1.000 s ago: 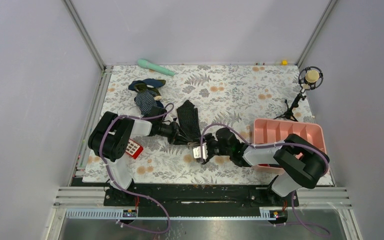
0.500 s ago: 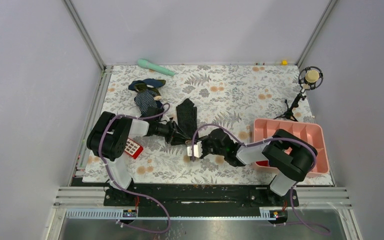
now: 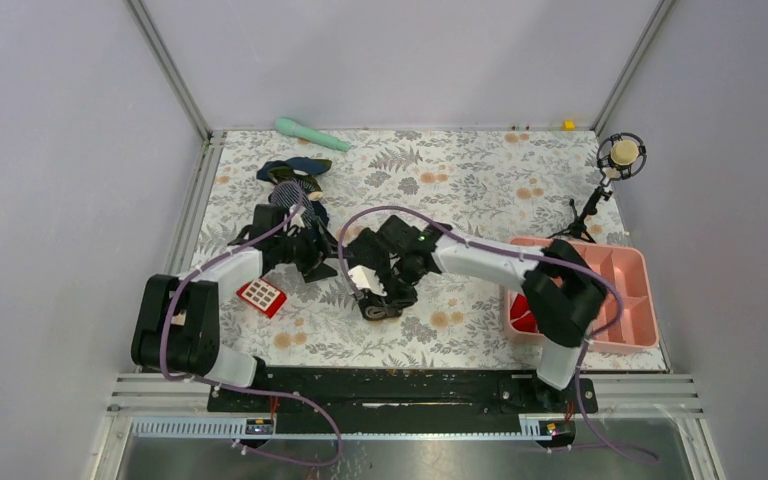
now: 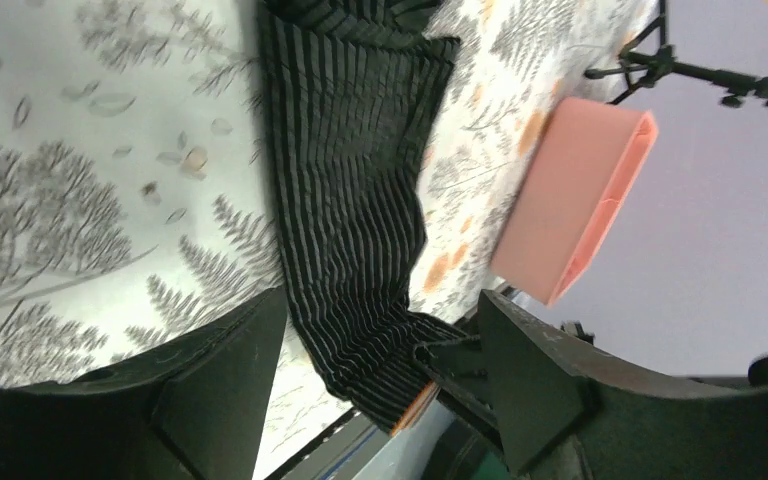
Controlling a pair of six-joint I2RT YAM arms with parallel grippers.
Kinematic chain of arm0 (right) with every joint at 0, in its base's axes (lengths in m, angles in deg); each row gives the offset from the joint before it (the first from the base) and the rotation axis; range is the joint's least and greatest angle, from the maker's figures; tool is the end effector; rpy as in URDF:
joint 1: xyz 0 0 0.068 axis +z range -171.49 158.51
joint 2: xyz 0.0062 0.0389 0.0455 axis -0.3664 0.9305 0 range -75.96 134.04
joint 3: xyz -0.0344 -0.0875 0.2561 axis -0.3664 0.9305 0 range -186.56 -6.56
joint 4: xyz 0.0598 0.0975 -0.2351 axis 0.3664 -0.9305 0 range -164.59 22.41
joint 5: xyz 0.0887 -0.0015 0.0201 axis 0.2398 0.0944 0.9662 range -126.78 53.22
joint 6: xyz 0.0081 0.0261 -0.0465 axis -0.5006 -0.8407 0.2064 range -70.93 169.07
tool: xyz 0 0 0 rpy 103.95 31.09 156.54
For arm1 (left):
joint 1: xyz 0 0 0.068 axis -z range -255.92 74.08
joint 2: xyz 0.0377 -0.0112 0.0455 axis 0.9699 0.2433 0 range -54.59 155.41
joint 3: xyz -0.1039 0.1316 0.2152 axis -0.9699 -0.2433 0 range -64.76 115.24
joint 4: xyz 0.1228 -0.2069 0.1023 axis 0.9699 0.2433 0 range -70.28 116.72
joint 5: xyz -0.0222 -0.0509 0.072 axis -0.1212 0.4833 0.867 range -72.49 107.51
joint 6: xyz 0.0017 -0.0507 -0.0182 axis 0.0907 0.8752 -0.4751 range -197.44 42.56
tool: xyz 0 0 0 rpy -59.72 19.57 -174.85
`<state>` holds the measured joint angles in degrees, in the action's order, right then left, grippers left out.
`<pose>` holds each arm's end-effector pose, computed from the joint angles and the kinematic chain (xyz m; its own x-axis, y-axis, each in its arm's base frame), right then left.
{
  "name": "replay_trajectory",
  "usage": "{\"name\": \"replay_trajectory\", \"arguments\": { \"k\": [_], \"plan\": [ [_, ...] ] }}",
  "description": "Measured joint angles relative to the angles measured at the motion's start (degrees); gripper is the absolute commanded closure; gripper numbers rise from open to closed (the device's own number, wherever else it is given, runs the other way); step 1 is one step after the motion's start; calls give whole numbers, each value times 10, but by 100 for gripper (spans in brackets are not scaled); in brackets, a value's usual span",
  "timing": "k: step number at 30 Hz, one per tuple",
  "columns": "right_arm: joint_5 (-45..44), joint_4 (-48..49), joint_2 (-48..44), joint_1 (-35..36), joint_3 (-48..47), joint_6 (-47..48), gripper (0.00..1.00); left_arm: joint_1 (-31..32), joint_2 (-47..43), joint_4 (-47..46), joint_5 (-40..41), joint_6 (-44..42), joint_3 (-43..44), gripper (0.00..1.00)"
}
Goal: Roll the underwear
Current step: Roll the underwear to the center of the board.
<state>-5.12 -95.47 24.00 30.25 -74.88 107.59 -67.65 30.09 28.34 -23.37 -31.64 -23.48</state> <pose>0.2074 0.2932 0.2062 0.4319 -0.6246 -0.6507 -0.8902 -0.4111 -0.1963 0.2707 -0.0629 0.1721 -0.9075 -0.4158 -0.0591 -0.2055 0.5626 -0.8008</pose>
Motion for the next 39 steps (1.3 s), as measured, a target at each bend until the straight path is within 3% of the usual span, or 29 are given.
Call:
{"name": "replay_trajectory", "arguments": {
  "k": [2, 7, 12, 18, 23, 27, 31, 34, 39],
  "plan": [
    [29, -105, 54, -1, -51, -5, 100, 1, -24, 3, 21, -3, -24, 34],
    [85, -239, 168, -9, -124, -26, 100, 3, -114, 25, 72, -43, -59, 40],
    [129, -315, 230, -32, -191, -52, 100, 5, -226, 67, 142, -93, -75, 40],
    [166, -410, 318, -68, -288, -66, 100, 30, -281, 113, 196, -155, -83, 43],
    [209, -493, 405, -93, -363, -98, 100, 151, -369, 78, 215, -281, -98, 44],
    [238, -541, 452, -104, -399, -125, 100, 320, -433, 16, 207, -474, -142, 42],
    [264, -560, 476, -115, -408, -150, 100, 442, -405, -37, 212, -658, -179, 45],
    [282, -572, 491, -120, -412, -162, 100, 491, -364, -83, 227, -754, -224, 51],
    [292, -571, 493, -120, -412, -167, 100, 519, -293, -147, 258, -825, -257, 60]
  ]
}}
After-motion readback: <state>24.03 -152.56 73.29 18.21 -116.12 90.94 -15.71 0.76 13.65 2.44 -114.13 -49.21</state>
